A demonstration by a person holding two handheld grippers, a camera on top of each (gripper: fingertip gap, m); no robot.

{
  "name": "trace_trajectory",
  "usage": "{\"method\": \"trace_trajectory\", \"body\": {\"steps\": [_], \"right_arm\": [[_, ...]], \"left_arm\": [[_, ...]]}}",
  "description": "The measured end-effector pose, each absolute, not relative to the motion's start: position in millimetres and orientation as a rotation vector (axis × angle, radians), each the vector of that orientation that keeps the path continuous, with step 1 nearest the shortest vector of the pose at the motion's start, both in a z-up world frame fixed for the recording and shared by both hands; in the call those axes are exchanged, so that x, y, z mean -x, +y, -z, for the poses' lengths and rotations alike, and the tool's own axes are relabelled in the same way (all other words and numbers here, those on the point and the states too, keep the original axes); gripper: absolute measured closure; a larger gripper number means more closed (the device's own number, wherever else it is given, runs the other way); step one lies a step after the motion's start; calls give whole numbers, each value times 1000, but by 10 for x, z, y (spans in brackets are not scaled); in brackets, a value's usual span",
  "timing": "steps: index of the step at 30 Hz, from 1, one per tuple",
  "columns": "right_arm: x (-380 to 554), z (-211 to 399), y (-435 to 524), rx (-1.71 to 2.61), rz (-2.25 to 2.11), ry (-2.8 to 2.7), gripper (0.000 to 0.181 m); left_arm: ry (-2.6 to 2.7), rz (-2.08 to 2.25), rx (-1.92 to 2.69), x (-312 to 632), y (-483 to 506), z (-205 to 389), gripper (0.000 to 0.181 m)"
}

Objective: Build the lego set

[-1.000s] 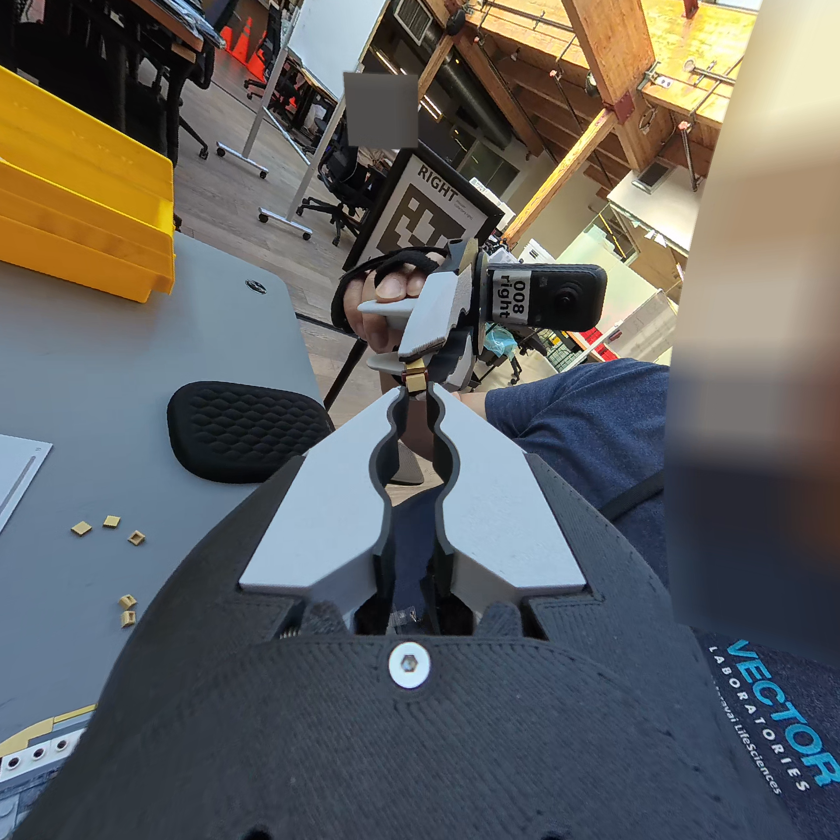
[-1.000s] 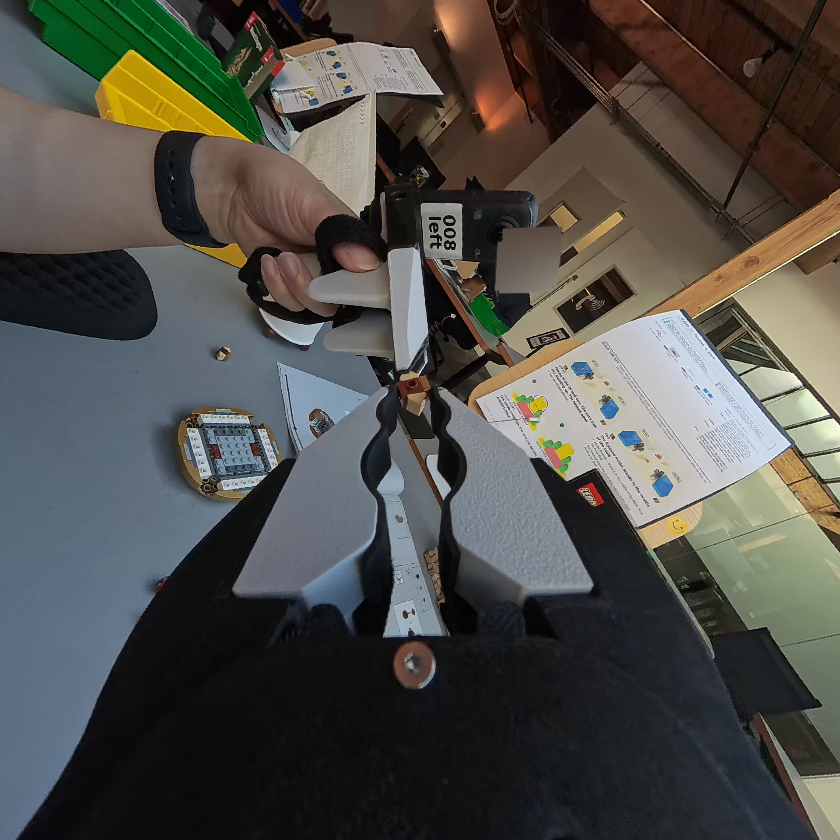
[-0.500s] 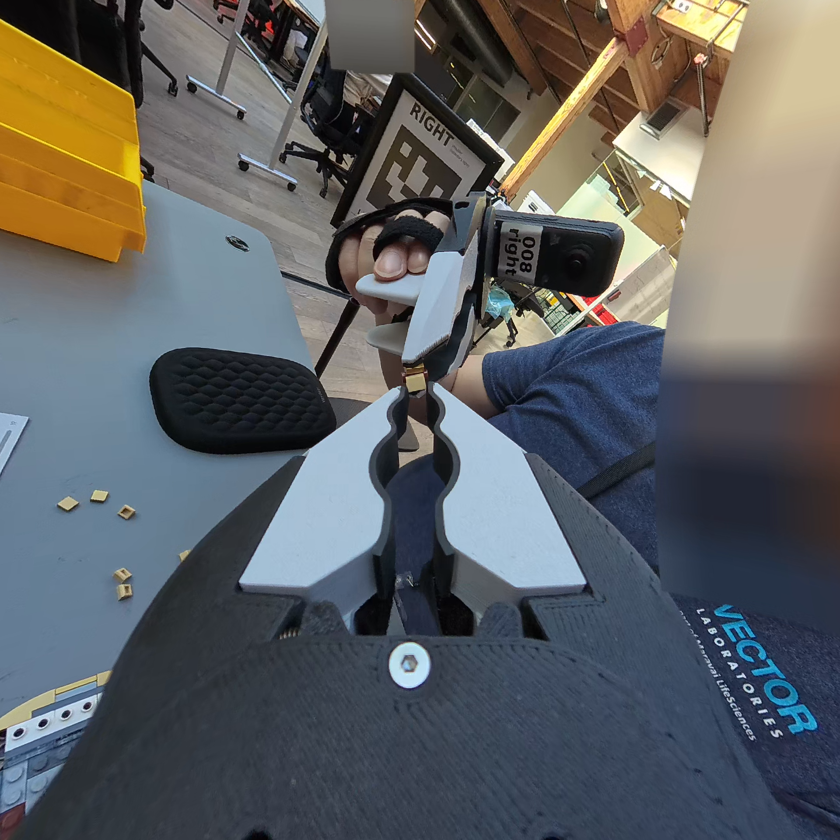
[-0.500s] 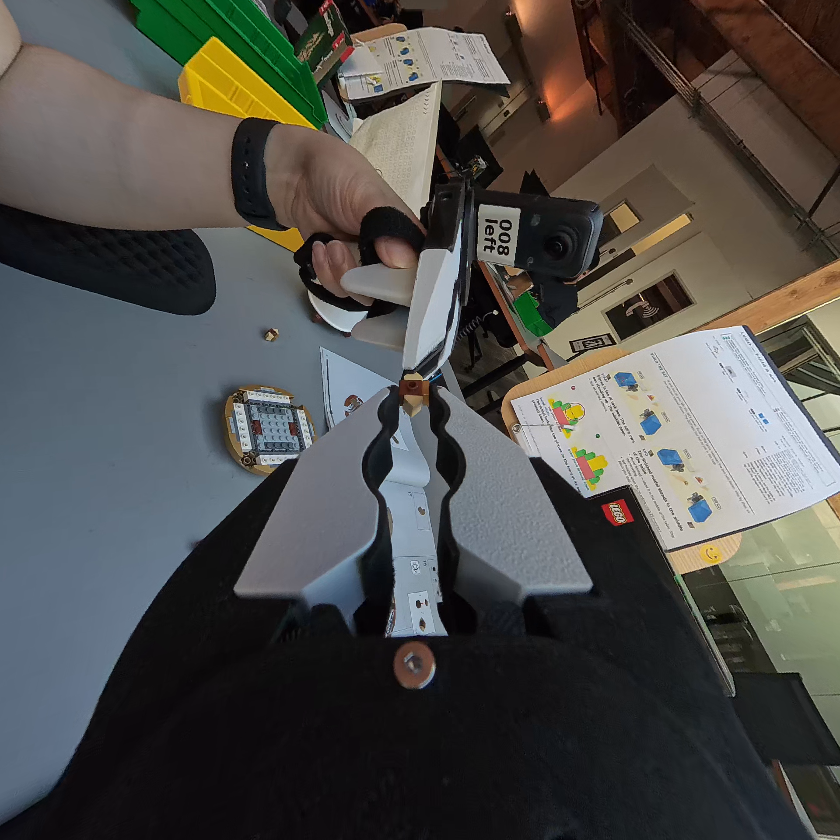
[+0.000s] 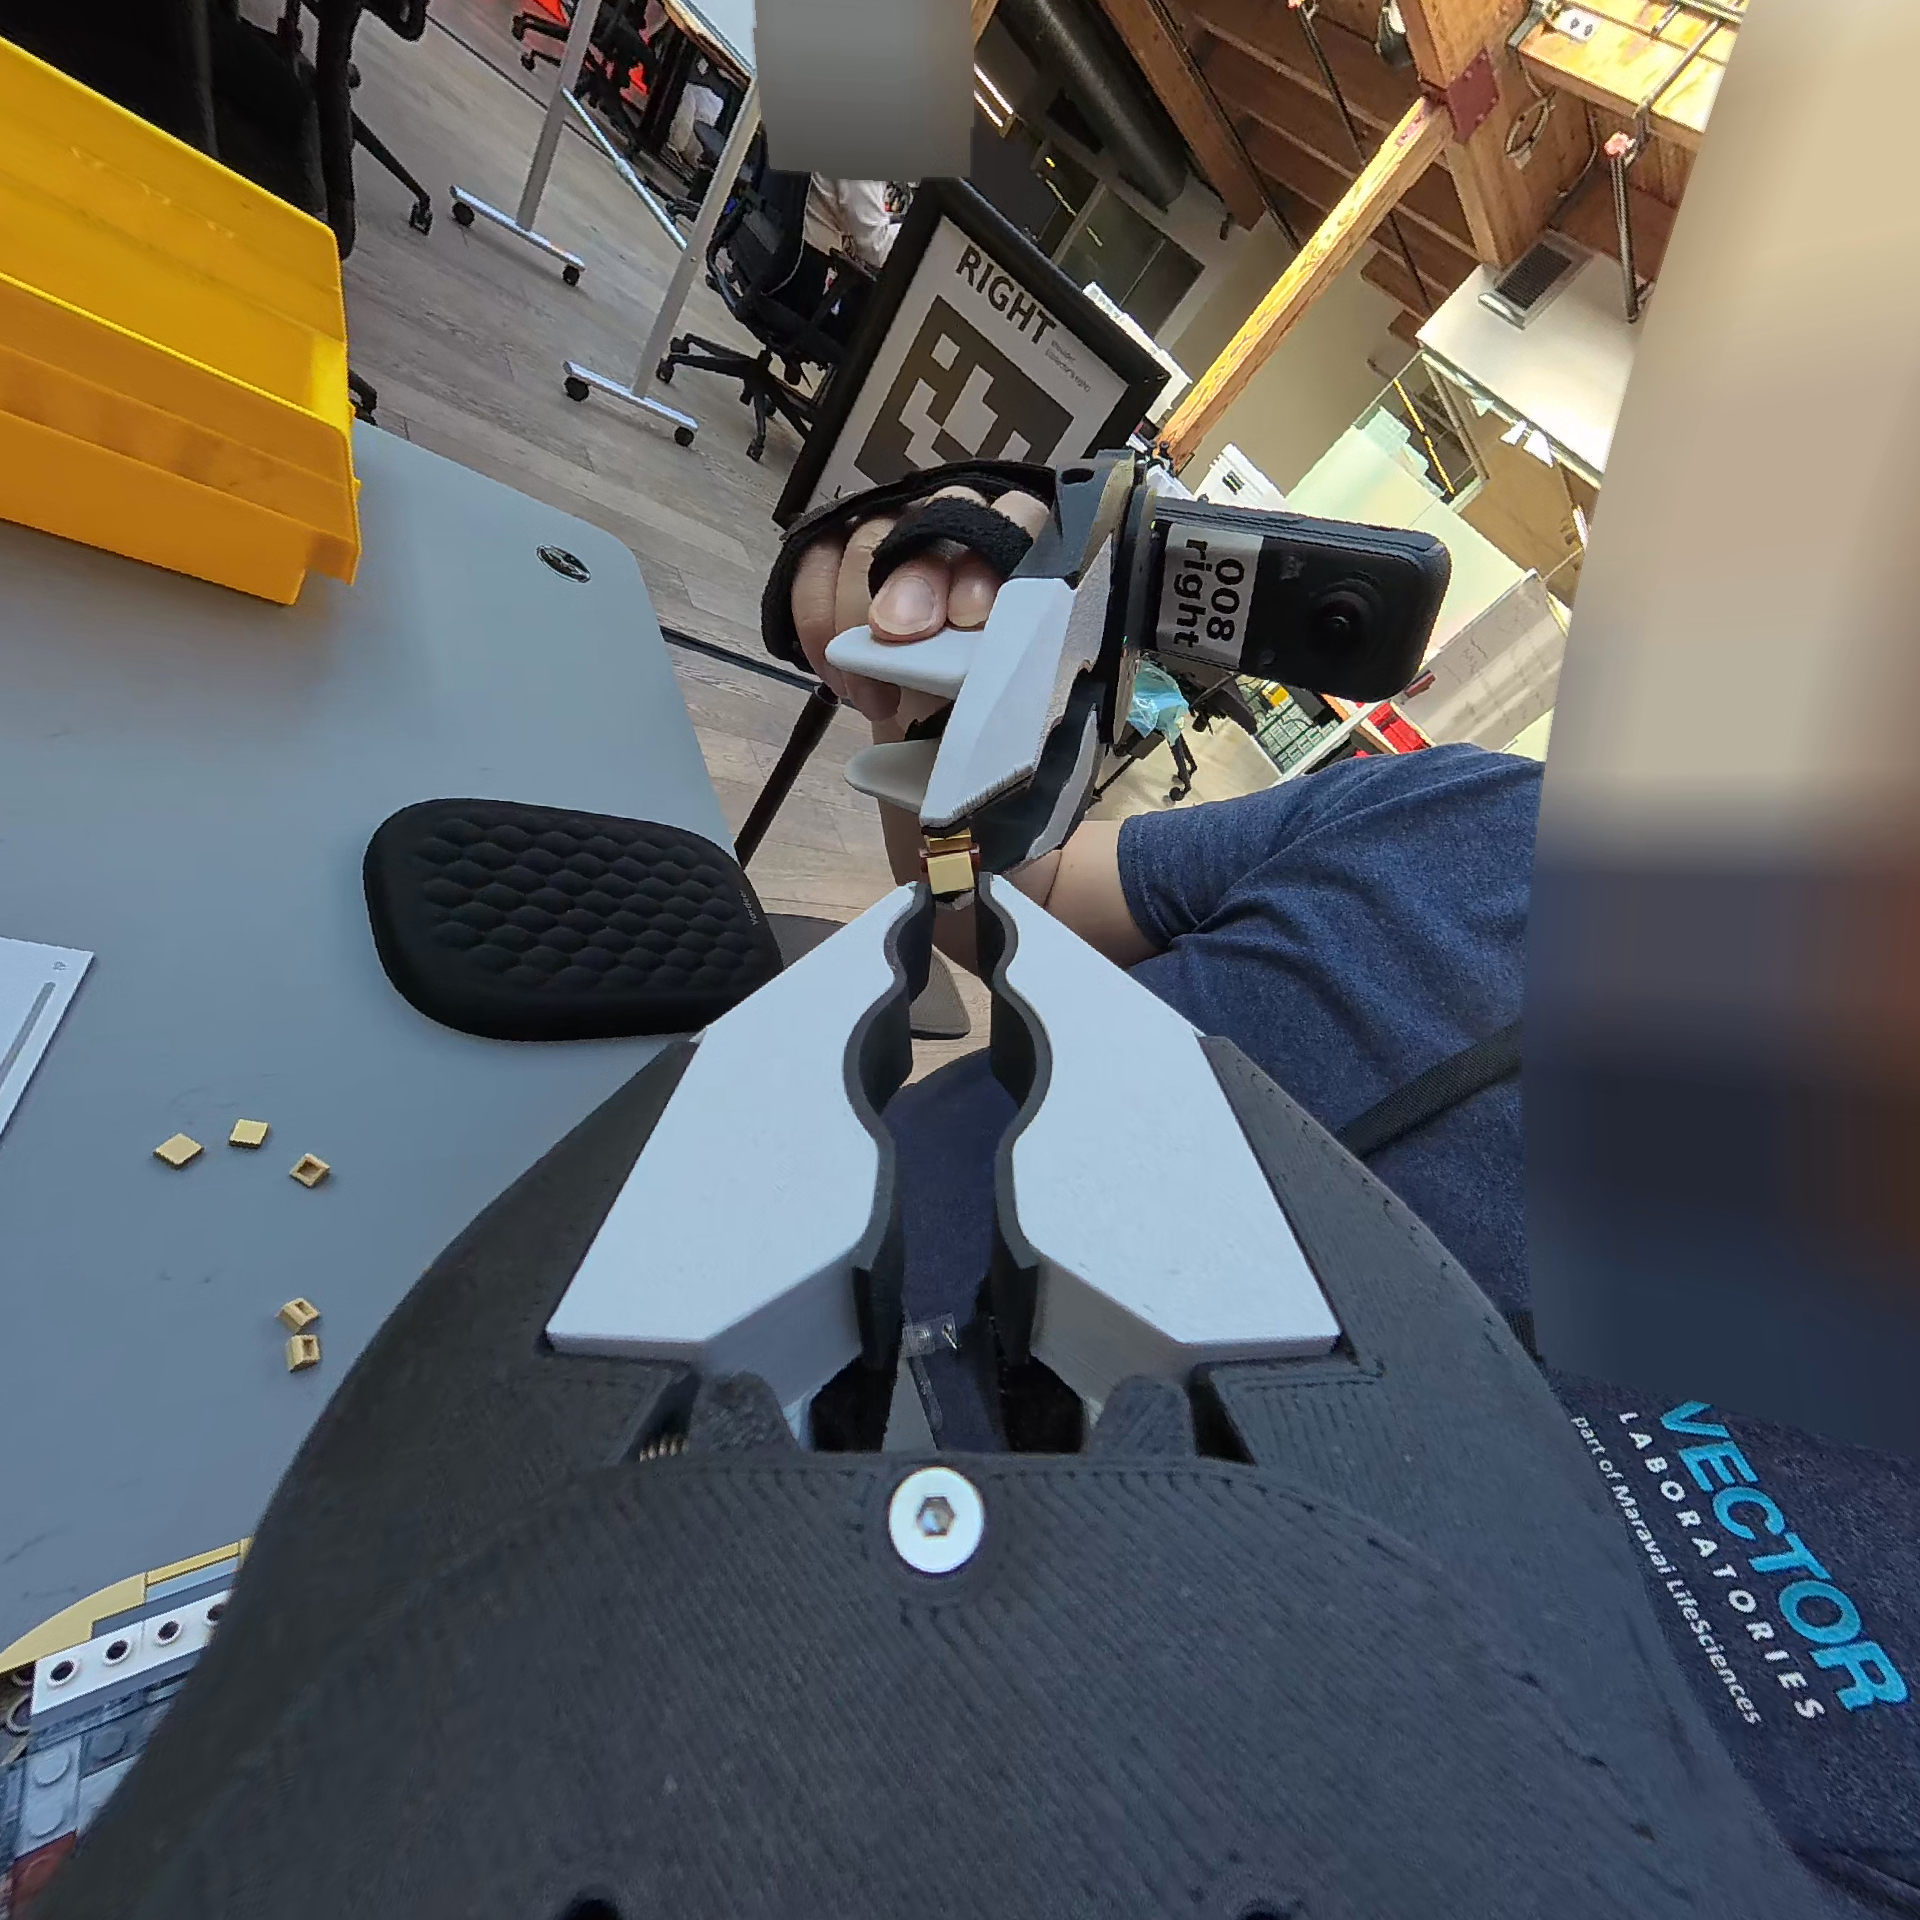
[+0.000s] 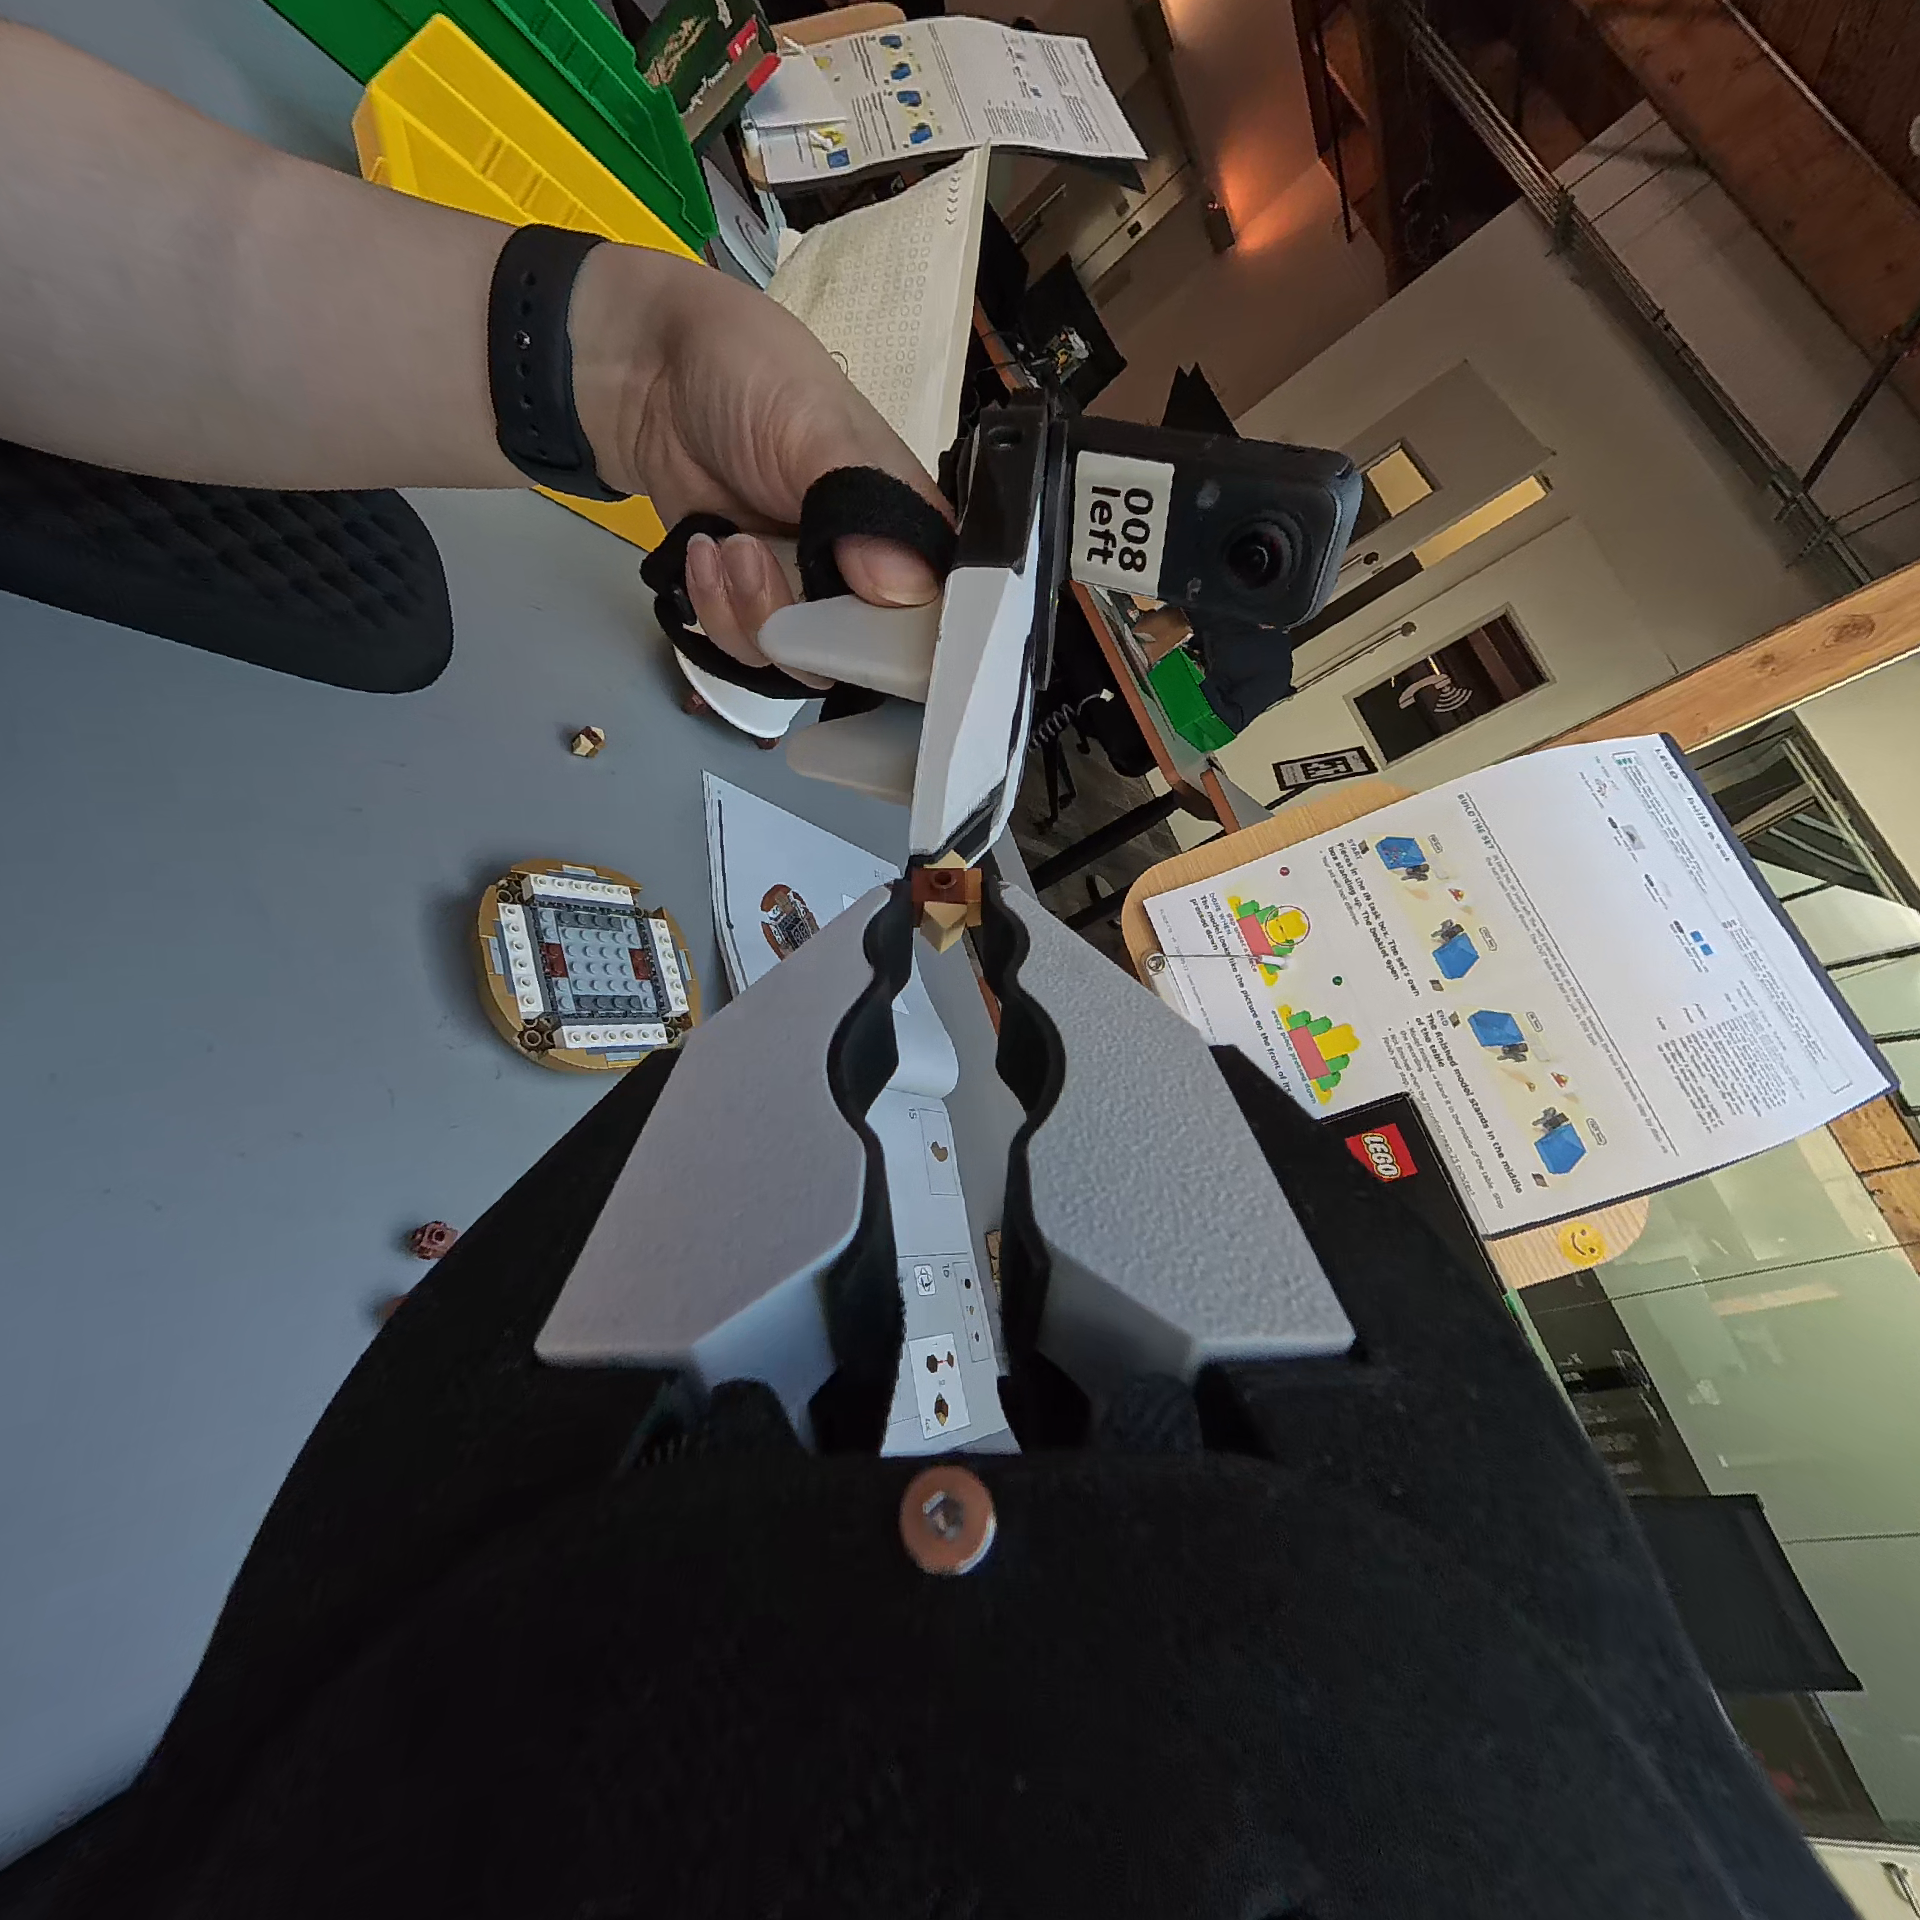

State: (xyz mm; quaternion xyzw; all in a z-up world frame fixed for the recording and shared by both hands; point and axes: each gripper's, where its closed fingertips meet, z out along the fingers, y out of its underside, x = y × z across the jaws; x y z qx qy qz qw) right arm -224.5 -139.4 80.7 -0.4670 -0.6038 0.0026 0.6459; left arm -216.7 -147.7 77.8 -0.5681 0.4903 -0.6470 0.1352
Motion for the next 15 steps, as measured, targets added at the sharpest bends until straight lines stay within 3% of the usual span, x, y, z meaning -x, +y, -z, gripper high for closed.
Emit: {"method": "trace_trajectory", "body": {"steps": [15], "right_arm": [[2231,-787,-1381,1074,-13,-1375,169]], "left_arm": [[1414,1878,1659,2156,-1459,-762,175]]}}
